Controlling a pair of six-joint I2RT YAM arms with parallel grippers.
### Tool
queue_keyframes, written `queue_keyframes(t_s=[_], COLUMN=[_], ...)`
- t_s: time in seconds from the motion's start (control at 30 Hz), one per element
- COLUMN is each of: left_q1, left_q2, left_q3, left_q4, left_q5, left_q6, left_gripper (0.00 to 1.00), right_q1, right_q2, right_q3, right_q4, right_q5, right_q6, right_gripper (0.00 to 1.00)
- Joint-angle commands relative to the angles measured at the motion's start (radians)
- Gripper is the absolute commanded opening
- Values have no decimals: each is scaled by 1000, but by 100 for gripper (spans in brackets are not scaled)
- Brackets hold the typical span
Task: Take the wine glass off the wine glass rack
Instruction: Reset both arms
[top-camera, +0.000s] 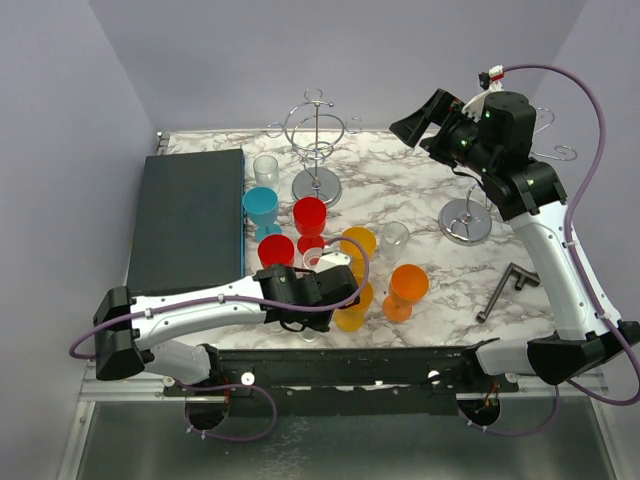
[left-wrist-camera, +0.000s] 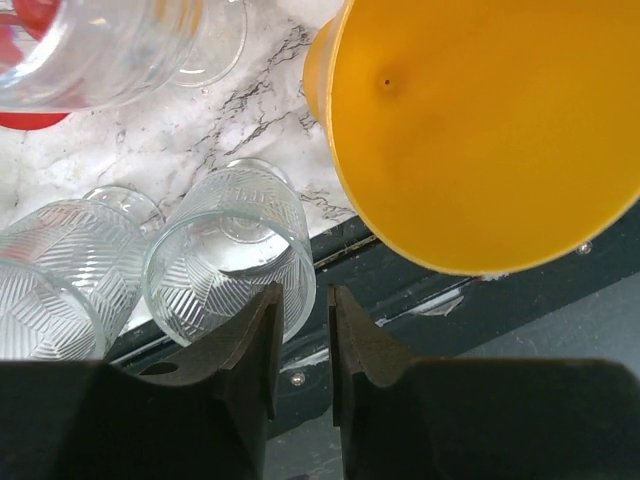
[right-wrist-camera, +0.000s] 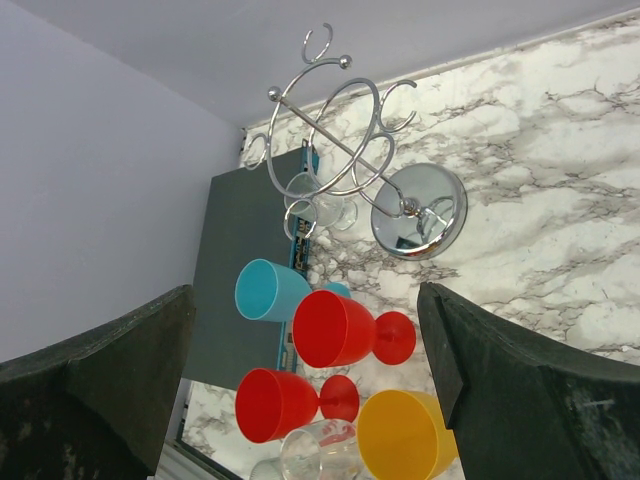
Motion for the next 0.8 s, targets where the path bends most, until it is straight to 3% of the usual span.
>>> queue_keyframes(t_s=[0.0,0.47,0.77], left_q1=[-7,18,261], left_q2=[-41,-71,-22], left_q3=[63,313,515], left_q4=[-53,-173,-43], left_q5=[-30,-118,-61], left_q6=[20,93,252], left_gripper=[30,42,63], right_q1=[-2,-3,-2], right_q2=[-27,-22,3], right_q3=[-6,26,106], right_q4=[2,-6,-31], right_q5=[-7,7,37], right_q6=[8,2,-20], right_gripper=[100,100,100])
